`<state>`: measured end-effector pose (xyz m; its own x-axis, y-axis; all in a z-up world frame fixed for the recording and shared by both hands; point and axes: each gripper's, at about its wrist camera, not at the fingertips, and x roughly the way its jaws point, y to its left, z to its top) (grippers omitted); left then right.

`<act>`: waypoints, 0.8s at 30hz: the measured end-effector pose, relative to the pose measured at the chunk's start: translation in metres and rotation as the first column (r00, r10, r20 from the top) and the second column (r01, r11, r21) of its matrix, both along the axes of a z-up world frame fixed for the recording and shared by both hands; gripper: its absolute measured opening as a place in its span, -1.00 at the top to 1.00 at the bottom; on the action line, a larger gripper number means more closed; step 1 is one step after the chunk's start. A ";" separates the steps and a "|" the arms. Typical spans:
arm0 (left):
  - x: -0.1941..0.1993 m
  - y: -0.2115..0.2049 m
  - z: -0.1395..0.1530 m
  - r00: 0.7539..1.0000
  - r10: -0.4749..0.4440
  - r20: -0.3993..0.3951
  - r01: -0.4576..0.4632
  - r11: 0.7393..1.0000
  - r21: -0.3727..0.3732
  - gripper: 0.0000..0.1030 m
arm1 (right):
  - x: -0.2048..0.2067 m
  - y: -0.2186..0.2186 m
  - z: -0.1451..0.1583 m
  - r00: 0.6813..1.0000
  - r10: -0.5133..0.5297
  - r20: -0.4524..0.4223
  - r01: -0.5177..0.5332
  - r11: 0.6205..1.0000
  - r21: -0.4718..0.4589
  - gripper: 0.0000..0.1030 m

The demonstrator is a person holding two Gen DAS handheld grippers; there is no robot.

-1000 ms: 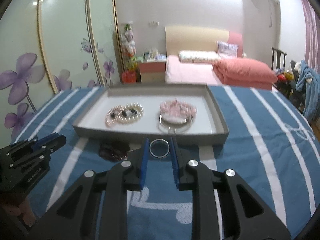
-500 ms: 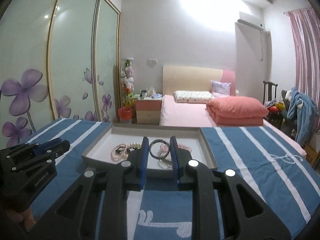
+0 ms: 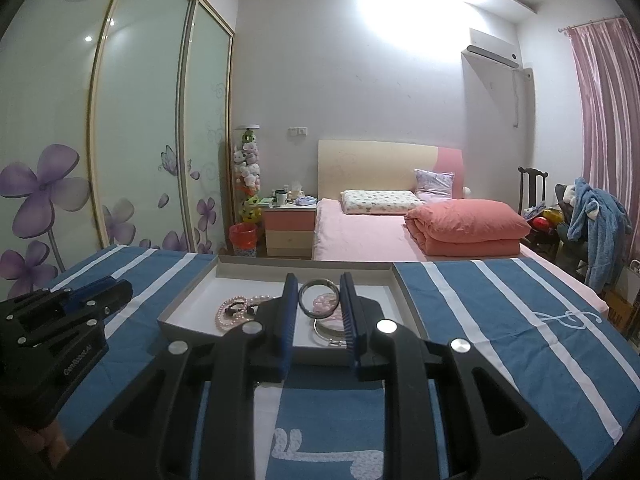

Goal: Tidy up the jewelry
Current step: 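Carry the ring and pearl earring over the tray with both tools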

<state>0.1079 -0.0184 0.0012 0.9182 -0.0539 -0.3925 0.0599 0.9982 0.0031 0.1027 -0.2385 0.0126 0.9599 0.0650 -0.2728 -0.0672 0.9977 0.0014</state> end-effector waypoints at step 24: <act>0.075 -0.009 -0.003 0.999 -0.011 -0.040 0.011 1.000 0.014 0.68 | 0.073 -0.002 0.000 1.000 -0.007 -0.029 0.007 1.000 0.021 0.58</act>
<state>0.1826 -0.0276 -0.0017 0.9011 -0.0579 -0.4298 0.0712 0.9974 0.0148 0.1754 -0.2402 0.0129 0.9520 0.0644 -0.2991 -0.0599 0.9979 0.0243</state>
